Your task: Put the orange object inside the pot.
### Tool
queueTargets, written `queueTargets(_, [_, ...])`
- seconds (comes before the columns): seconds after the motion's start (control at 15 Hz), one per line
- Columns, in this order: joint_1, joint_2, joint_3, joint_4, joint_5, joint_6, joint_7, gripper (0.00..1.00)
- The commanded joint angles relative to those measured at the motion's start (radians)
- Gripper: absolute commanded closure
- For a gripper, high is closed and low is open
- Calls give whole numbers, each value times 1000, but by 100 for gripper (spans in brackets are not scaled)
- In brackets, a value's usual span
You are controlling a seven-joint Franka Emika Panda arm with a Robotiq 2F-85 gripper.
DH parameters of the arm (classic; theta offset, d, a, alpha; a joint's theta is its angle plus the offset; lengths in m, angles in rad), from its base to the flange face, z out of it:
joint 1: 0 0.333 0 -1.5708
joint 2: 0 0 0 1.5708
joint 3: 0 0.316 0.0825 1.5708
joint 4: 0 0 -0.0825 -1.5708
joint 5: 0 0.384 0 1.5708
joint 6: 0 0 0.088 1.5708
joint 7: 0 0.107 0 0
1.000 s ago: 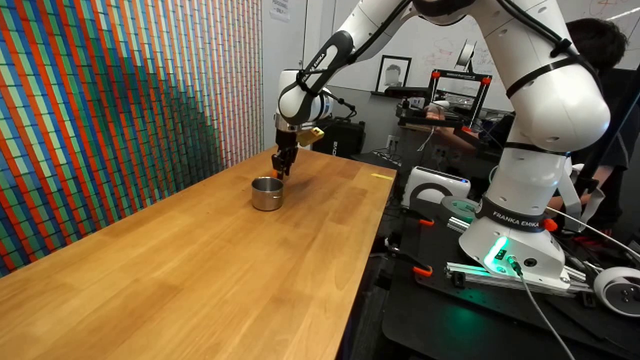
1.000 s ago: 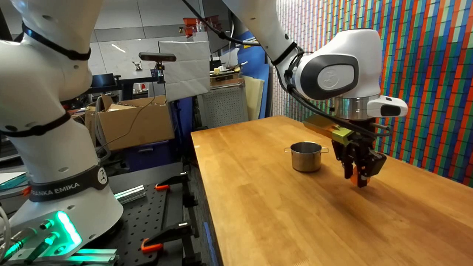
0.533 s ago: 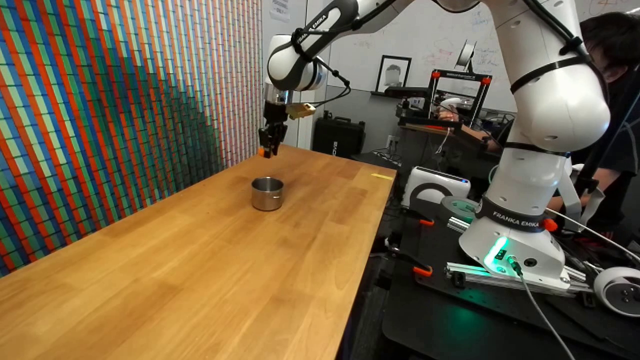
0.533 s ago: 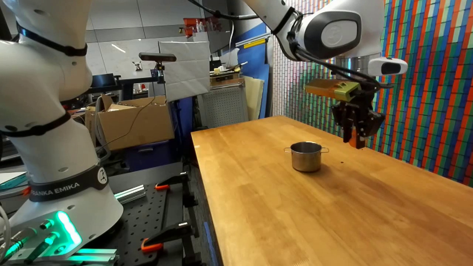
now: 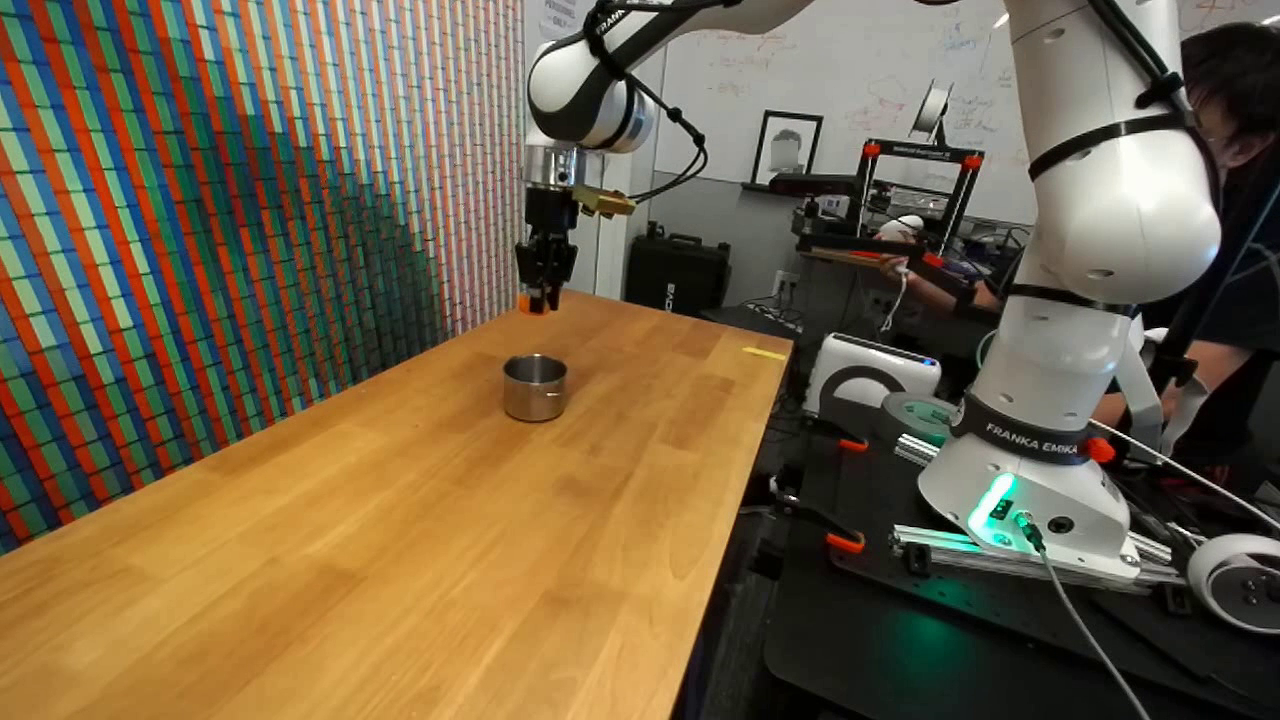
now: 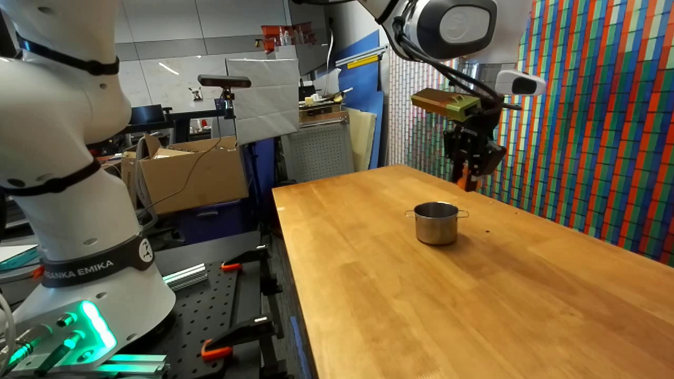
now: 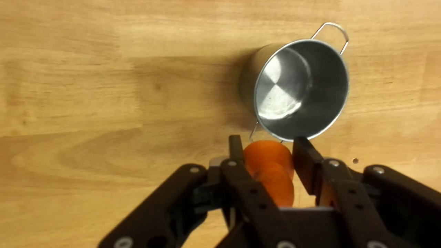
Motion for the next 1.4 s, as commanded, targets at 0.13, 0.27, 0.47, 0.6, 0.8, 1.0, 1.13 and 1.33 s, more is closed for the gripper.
queueTargets(0.13, [19, -45, 20, -94, 67, -23, -20, 81])
queueTargets(0.27, [21, -44, 36, -127, 96, -3, -36, 81])
queueTargets(0.47, [31, -33, 50, -162, 122, 42, -48, 82])
queueTargets(0.6, [39, -19, 56, -168, 129, 90, -52, 82])
queueTargets(0.8, [41, -1, 53, -165, 132, 156, -48, 82])
queueTargets(1.0, [35, 13, 45, -154, 118, 194, -43, 33])
queueTargets(1.13, [29, 11, 39, -149, 109, 196, -43, 19])
queueTargets(1.33, [22, -5, 11, -134, 76, 170, -39, 1])
